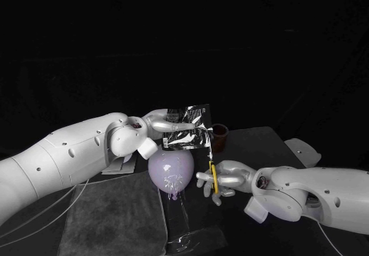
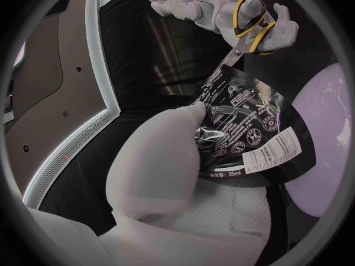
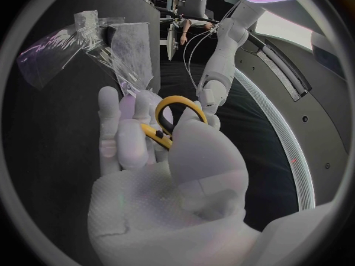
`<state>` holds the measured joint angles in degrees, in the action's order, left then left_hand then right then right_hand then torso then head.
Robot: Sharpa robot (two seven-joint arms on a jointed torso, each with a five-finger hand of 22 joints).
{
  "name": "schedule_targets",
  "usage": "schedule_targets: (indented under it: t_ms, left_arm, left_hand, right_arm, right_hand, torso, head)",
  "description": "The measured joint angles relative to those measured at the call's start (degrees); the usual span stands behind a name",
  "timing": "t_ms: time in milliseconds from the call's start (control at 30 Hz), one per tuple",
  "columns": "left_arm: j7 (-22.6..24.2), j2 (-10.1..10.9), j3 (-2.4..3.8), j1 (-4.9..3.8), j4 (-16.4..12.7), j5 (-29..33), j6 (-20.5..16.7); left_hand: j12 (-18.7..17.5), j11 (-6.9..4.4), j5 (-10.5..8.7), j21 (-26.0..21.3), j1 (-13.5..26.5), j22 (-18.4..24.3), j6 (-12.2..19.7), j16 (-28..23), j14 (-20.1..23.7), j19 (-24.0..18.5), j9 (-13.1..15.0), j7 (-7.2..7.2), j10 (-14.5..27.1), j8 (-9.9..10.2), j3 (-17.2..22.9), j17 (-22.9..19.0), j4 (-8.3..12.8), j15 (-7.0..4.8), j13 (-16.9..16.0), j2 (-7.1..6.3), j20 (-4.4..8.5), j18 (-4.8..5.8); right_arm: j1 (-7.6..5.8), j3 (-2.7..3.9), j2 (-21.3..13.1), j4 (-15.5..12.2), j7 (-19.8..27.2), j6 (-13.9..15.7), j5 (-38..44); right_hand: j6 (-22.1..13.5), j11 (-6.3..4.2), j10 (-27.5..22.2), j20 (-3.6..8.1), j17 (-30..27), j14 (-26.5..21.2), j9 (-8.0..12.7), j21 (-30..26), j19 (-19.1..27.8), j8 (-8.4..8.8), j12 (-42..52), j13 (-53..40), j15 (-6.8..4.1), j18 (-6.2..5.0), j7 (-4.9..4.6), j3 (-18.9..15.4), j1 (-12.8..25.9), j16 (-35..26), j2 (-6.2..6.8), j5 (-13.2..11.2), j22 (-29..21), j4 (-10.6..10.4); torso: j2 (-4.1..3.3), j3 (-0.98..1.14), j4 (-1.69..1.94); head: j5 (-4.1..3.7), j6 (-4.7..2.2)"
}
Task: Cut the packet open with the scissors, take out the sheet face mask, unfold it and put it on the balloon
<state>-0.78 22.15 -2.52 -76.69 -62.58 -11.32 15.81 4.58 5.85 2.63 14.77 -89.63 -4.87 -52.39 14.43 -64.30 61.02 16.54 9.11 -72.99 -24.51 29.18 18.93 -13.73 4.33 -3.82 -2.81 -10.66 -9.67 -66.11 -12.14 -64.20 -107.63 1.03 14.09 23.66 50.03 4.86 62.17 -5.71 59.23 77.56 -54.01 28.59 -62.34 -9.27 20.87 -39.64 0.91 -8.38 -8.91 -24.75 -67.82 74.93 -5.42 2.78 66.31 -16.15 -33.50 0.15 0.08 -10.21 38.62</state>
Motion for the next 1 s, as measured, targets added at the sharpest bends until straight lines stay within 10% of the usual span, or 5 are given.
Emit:
schedule_targets:
  t_ms: [233,1000]
  left_arm:
    - [-0.2,0.0,-0.03,0.04,0.0,-0.2,0.0]
    - [-0.4,0.0,0.02,-0.02,0.2,-1.3,0.2]
  left_hand:
    - [-0.1,-0.01,0.0,0.0,0.0,0.0,0.0,0.2,0.0,0.0,0.0,-0.01,0.0,0.1,0.2,0.1,0.2,0.0,0.0,0.0,0.0,0.01]
    - [-0.1,0.0,-0.01,0.0,0.5,0.0,-0.1,0.2,-0.3,0.0,0.0,0.13,0.0,-0.1,0.3,0.1,0.3,-0.11,-0.1,-0.46,0.0,-0.25]
  right_arm:
    - [-0.07,0.05,0.1,0.0,0.6,1.0,0.0]
    - [-1.84,0.01,0.1,0.7,0.8,1.3,0.0]
  right_hand:
    - [-2.4,1.59,-2.6,-1.18,-2.1,-1.6,2.1,-0.2,1.2,2.71,-5.0,6.0,1.64,0.06,-1.93,-0.1,-0.1,-0.2,1.08,0.0,-0.1,-0.1]
    - [-2.1,1.6,-1.6,-1.7,-2.9,-1.8,3.0,-0.2,1.3,2.93,-5.9,9.9,1.43,-0.9,-1.61,-0.1,0.0,-0.3,1.06,0.0,0.0,-0.1]
  torso:
    - [-0.01,0.02,-0.03]
    - [-0.01,-0.01,0.01]
  head:
    - [-0.09,-0.1]
    - [-0.19,-0.13]
